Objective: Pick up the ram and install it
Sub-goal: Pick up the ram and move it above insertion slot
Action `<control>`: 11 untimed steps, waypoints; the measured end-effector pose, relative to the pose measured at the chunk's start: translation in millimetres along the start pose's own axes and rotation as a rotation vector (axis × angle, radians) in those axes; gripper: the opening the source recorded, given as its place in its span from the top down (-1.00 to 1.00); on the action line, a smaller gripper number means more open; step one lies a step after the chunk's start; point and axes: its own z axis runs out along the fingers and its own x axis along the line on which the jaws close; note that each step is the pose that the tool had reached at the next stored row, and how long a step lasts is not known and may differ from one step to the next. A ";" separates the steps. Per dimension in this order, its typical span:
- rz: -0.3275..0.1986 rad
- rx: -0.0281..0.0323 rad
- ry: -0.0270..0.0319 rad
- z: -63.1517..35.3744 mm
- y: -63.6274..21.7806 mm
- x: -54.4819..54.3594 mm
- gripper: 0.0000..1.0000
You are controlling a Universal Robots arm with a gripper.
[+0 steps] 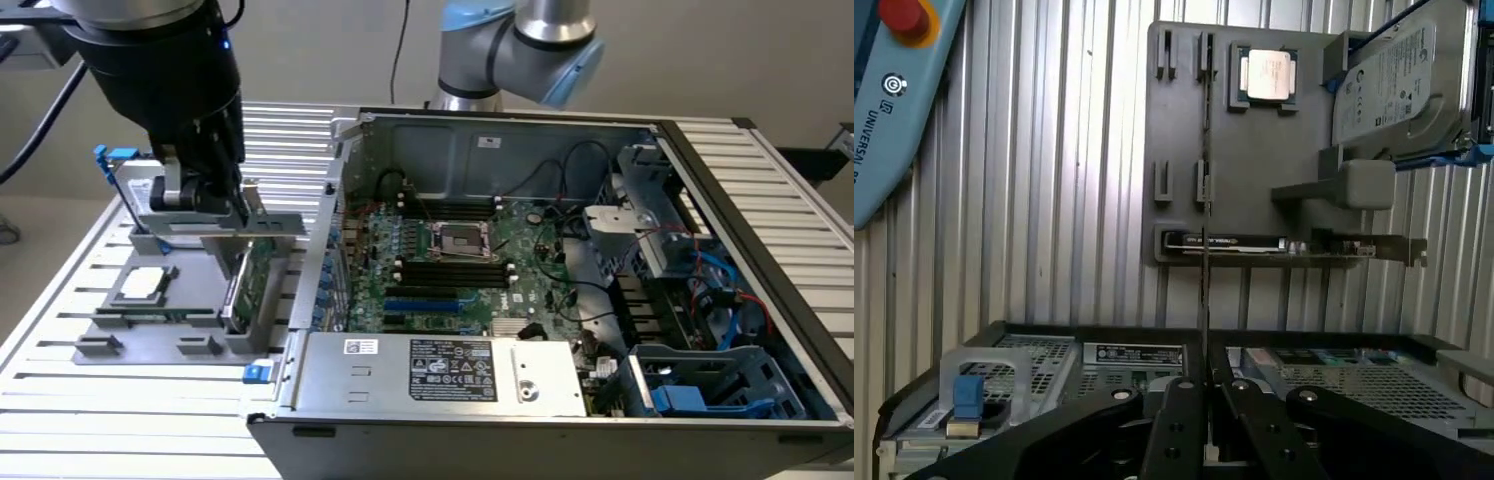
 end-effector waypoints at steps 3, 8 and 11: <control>0.000 0.0006 -0.0096 -2.8 -13.4 0.4 0.74; -0.001 0.0010 -0.0198 -3.5 -36.2 1.5 0.74; 0.000 0.0011 -0.0217 -3.7 -49.8 2.2 0.74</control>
